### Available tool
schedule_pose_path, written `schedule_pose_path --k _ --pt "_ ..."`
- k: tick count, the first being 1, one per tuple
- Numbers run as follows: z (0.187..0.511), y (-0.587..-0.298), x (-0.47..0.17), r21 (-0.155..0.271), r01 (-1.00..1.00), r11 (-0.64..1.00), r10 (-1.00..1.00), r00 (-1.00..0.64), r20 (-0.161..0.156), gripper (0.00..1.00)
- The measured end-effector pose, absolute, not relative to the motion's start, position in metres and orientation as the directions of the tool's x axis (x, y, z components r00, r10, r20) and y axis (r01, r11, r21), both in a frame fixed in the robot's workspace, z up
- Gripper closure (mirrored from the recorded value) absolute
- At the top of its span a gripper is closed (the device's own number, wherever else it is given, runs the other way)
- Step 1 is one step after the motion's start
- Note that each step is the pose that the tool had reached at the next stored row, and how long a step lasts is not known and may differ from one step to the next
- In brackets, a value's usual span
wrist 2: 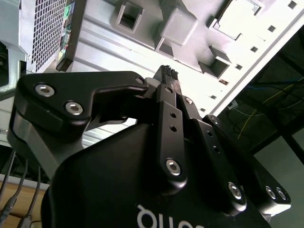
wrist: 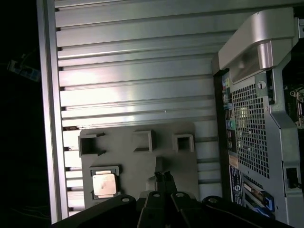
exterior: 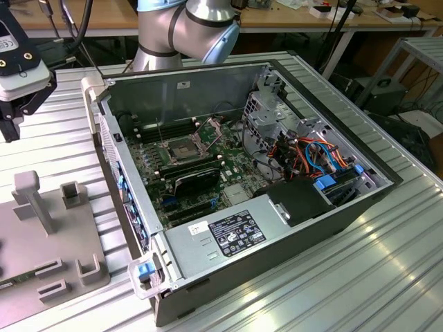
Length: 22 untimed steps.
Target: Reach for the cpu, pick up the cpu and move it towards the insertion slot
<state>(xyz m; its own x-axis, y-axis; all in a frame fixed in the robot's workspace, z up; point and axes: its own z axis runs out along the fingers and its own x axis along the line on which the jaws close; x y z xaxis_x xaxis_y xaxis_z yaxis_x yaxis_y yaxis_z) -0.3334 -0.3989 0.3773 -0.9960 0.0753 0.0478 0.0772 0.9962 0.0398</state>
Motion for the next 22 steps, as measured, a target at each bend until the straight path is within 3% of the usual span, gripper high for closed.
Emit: schedule_pose_path --k 22 --pt "0.377 -0.399 -0.363 0.040 0.077 0.996 0.075 -0.996 0.048 0.89"
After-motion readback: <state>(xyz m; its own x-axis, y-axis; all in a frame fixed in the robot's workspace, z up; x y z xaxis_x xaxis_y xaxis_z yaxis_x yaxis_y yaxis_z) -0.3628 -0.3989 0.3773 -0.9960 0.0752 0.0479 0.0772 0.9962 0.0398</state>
